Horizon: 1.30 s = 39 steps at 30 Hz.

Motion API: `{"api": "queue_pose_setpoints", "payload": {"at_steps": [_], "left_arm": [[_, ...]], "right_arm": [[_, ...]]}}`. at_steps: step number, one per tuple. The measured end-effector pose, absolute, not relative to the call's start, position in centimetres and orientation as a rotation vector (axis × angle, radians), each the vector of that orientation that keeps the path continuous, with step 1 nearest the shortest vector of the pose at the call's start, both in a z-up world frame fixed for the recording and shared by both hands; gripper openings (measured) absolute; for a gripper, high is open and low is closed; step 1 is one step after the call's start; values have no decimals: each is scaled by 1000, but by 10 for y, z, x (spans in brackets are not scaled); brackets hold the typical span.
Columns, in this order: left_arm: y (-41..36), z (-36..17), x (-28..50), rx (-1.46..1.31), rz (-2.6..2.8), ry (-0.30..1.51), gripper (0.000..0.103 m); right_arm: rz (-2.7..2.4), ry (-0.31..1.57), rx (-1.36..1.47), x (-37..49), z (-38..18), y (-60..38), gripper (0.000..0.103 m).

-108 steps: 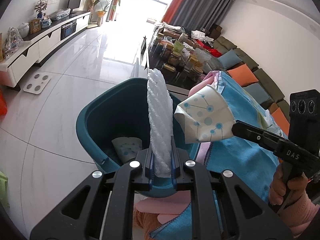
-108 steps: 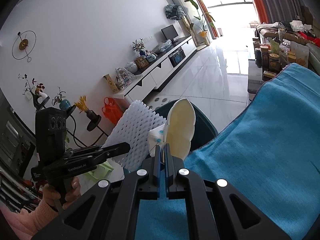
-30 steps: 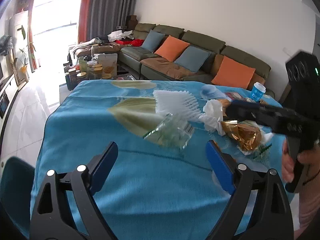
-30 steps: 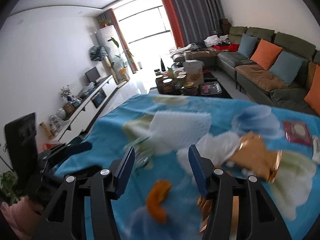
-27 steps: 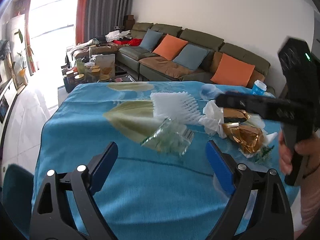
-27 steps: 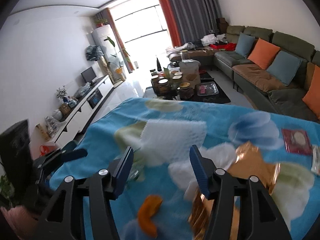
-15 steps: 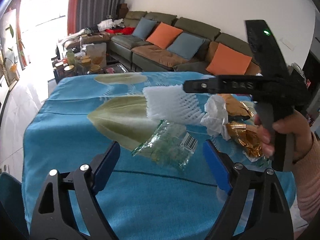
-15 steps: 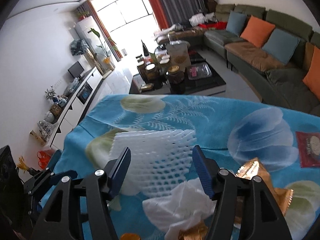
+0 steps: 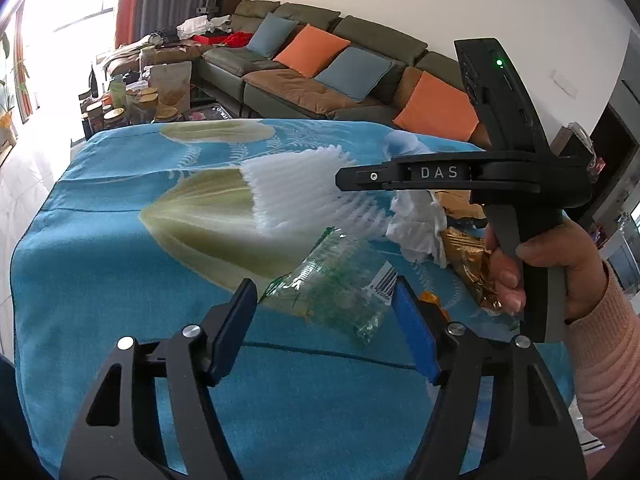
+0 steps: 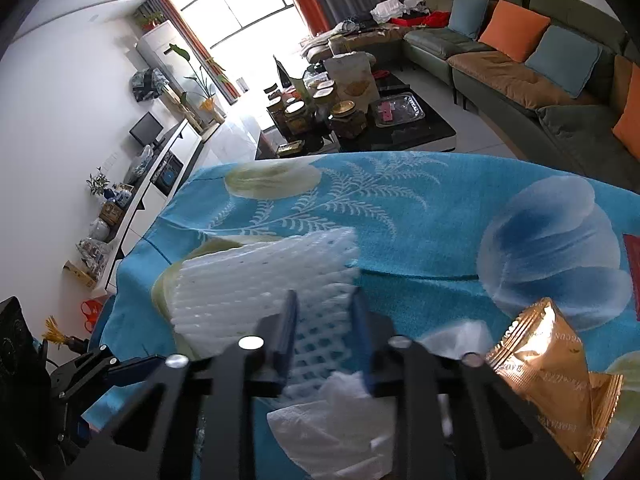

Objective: Collect trash
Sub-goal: 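Grasp the clear plastic bag with the left tool while the right tool grasps a white foam net, then carry the plastic bag and foam net over the teal bin with both tools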

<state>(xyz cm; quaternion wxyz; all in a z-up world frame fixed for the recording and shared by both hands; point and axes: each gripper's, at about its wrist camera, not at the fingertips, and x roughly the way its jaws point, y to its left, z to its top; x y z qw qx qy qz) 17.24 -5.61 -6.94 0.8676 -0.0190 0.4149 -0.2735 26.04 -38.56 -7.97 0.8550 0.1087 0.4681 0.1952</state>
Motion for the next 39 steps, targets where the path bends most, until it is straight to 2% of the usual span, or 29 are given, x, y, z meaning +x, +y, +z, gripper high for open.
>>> {"api": "queue_pose_setpoints", "payload": {"at_steps": [2,7,19,39], "left_arm": [[-56,-70,171,-45,-577,868,67],[-51,-68,162,-65,-570,855,65],[-26,-50,121,-87,-529,783,61],[25,-42,59,-144,-447,743,57]], "right_arm": [[410,966,224,256,-76,-386,11],[439,895,226,243,-60,-387,8],[517,750,302,206,-27,-392,7],[643,704,396,154,-25,-378,7]]}}
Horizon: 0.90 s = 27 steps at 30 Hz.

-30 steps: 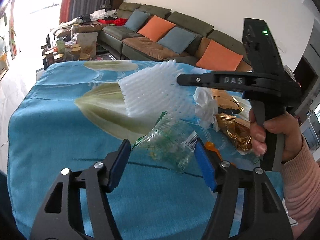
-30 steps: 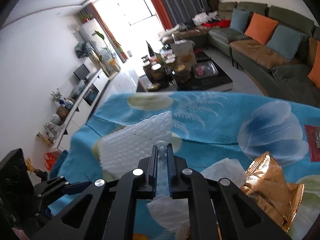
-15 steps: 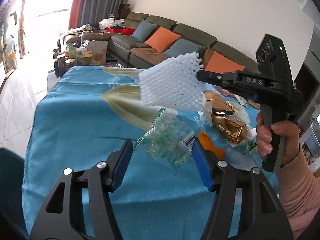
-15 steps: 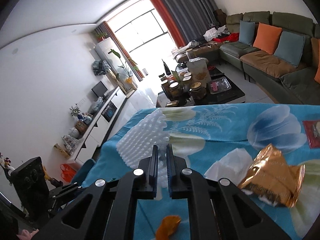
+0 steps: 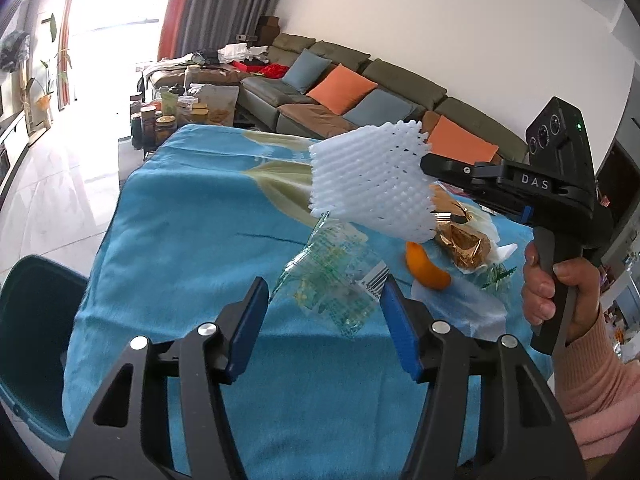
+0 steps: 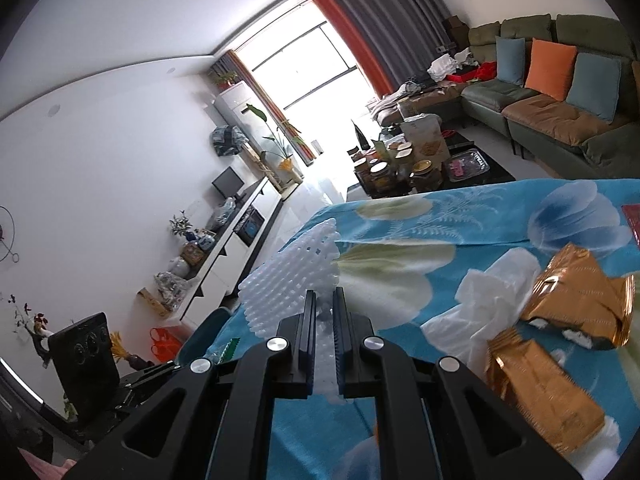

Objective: Collect trash
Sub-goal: 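Carry the plastic bag and foam net over the teal bin with both tools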

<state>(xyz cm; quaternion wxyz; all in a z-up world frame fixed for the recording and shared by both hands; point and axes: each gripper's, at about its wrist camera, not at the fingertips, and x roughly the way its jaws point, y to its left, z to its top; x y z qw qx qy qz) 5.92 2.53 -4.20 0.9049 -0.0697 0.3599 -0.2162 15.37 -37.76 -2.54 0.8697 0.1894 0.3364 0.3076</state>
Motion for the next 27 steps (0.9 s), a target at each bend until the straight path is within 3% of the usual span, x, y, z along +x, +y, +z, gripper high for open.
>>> {"api": "queue_pose_setpoints", "payload": {"at_steps": [27], "left_arm": [[72,-37,5,-203,-356,688,57]], "right_arm": [[742,701,369,116,-27,-345,7]]}}
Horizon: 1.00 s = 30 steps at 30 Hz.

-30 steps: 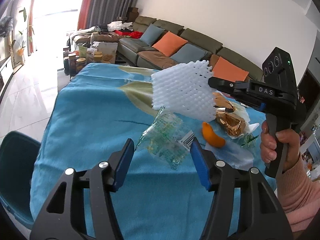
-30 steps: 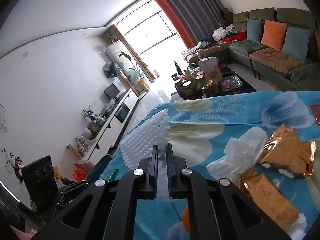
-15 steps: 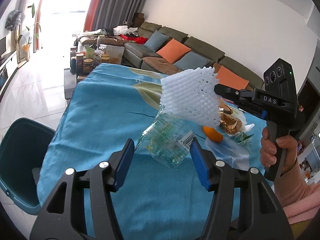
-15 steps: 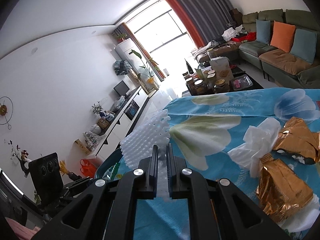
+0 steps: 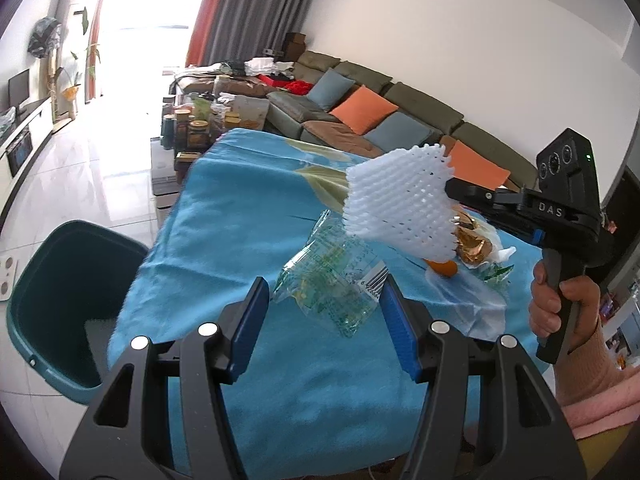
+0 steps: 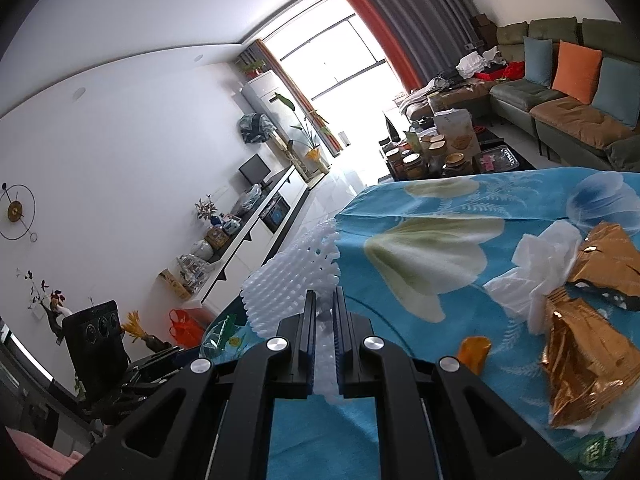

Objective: Collect trash
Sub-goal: 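Carry the plastic bag and foam net over the teal bin with both tools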

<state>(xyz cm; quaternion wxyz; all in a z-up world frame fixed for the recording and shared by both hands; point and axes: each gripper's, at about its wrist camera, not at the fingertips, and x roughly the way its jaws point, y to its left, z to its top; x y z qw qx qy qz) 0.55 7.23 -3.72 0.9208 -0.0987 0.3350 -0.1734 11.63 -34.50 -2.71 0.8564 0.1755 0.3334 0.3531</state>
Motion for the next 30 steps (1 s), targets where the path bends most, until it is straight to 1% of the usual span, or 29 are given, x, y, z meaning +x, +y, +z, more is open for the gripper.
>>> {"api": "queue_pose_setpoints", "payload": {"at_steps": [30], "left_arm": [[120,-26,-24,-215,-202,658,57]], "right_arm": [[861,752,345,113,-34,-290,7]]}}
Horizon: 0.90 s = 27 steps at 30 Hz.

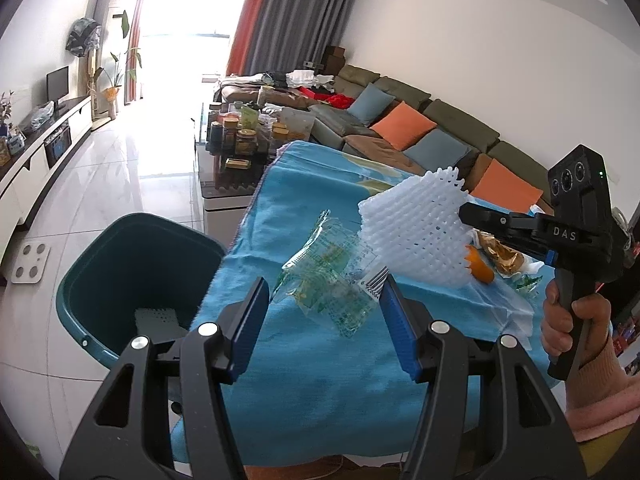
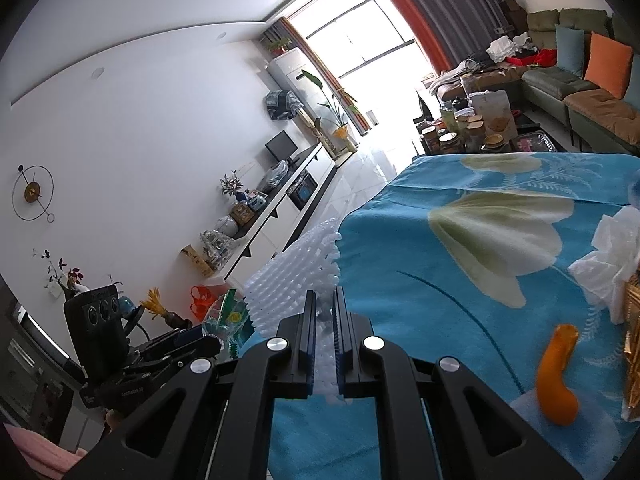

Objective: Collect trash
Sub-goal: 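Carry the plastic bag and foam net over the teal bin with both tools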

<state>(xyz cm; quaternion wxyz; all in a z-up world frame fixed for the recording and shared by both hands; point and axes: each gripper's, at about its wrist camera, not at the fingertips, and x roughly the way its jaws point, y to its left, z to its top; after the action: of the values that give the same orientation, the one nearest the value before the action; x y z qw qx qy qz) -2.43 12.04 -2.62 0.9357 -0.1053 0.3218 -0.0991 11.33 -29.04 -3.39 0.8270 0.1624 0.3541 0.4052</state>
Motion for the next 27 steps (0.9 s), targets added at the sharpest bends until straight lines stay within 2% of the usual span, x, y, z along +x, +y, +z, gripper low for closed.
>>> {"api": "queue_pose_setpoints", "payload": {"at_steps": [27], "left_arm": [[166,-26,-30,-229,-71,652,57]], "right_arm": [[940,775,300,113,-28,-244,7]]}}
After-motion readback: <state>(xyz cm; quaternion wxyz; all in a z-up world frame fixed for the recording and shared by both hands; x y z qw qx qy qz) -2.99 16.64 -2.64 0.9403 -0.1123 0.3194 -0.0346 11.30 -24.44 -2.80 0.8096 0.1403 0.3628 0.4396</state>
